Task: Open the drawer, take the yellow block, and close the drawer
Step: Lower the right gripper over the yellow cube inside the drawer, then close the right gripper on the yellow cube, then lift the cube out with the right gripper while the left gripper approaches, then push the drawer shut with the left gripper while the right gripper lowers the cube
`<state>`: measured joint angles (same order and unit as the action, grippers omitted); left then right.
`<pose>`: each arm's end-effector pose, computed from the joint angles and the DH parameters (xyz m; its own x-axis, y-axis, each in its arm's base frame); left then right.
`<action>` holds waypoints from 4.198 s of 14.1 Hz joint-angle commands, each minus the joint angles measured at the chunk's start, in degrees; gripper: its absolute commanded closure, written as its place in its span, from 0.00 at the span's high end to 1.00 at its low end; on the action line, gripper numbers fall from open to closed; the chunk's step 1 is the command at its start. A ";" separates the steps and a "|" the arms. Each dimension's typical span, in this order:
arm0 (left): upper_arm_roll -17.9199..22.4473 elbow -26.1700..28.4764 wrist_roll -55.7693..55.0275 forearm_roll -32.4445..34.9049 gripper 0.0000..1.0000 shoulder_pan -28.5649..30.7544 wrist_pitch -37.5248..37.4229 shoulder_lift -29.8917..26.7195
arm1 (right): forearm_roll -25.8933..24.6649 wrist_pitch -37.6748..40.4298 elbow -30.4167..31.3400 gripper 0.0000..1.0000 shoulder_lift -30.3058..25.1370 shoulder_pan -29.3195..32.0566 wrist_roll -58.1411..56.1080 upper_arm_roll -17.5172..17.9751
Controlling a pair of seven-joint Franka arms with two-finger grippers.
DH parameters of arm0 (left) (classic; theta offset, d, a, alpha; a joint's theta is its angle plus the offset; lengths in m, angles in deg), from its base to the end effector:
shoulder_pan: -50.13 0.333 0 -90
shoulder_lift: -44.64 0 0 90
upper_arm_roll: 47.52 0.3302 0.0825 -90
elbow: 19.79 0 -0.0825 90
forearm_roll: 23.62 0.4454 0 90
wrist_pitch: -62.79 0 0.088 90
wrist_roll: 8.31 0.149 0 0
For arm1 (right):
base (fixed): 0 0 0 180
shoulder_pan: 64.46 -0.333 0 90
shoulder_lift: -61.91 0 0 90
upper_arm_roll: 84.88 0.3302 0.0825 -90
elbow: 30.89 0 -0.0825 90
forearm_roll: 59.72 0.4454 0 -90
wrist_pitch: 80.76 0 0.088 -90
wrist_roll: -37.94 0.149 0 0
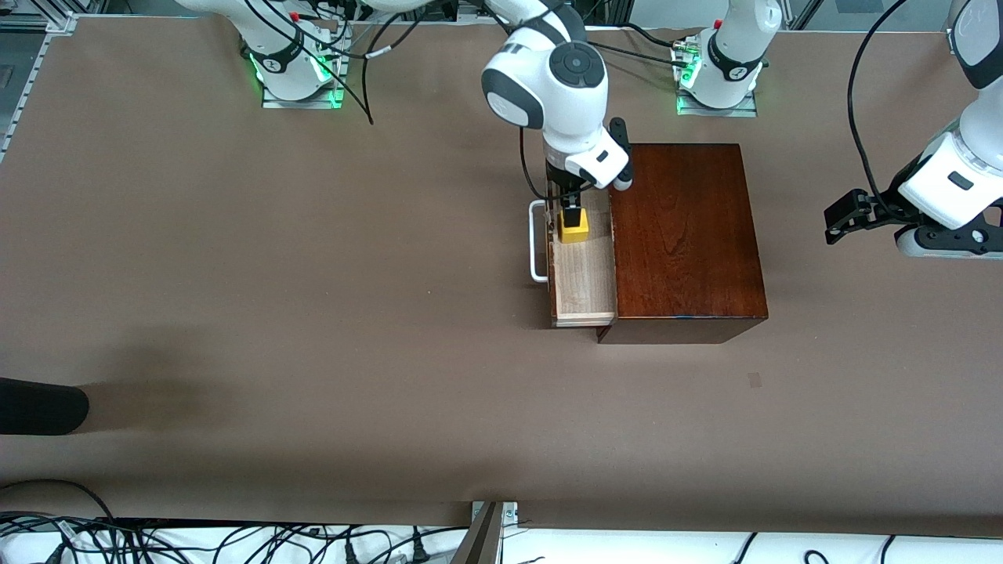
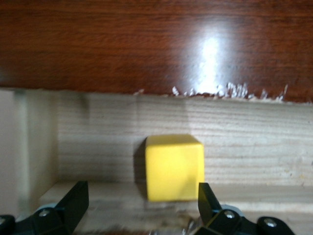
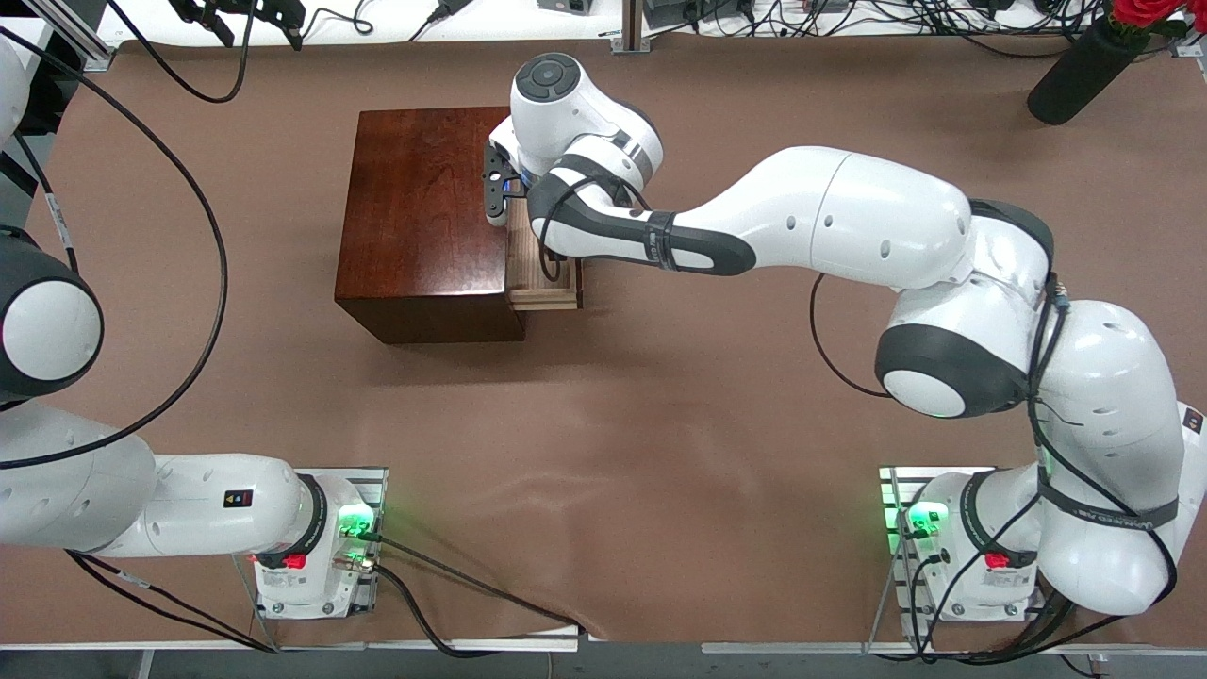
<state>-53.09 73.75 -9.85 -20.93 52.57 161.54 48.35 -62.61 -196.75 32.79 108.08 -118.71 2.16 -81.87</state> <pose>0.6472 -0.0277 0.5365 0.9990 -0.0345 0.0274 -0.0334 -0.9987 -0.0396 0.4715 0.7022 0.2903 -0.0572 0.9950 0.0819 0.9962 0.0515 0.0708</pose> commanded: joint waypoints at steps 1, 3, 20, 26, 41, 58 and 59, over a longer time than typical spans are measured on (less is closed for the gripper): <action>-0.23 -0.11 1.37 -1.28 1.00 0.02 0.39 0.06 | -0.80 -1.25 -4.00 0.99 3.04 -0.42 0.01 -0.19; -0.41 -0.02 1.37 -1.19 1.00 0.02 0.39 0.06 | -0.97 -2.04 -4.00 0.99 3.66 -0.42 0.01 -0.19; -0.76 -0.11 1.37 -0.75 1.00 0.02 0.30 0.06 | -2.29 5.14 -6.98 0.00 1.65 -0.51 -0.17 -0.37; -1.11 -0.20 1.45 -0.84 1.00 0.02 0.30 0.15 | -1.42 14.63 -8.13 0.00 -6.34 3.26 -0.25 -0.28; -10.60 -13.71 9.45 -2.59 1.00 -20.09 -1.10 19.72 | 9.92 13.00 17.92 0.00 -30.50 40.35 6.57 -1.24; -8.41 -19.97 13.79 3.21 1.00 -40.06 11.90 37.06 | 7.38 -24.88 60.94 0.00 -31.59 40.54 30.06 -8.89; -8.41 -19.71 16.63 3.64 1.00 -40.06 12.51 37.76 | 7.38 -26.73 61.73 0.00 -30.88 40.54 30.68 -8.89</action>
<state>-61.43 55.90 -0.81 -18.91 12.16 173.60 83.66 -54.37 -219.55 91.51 77.55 -78.09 30.45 -90.92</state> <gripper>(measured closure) 0.000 0.445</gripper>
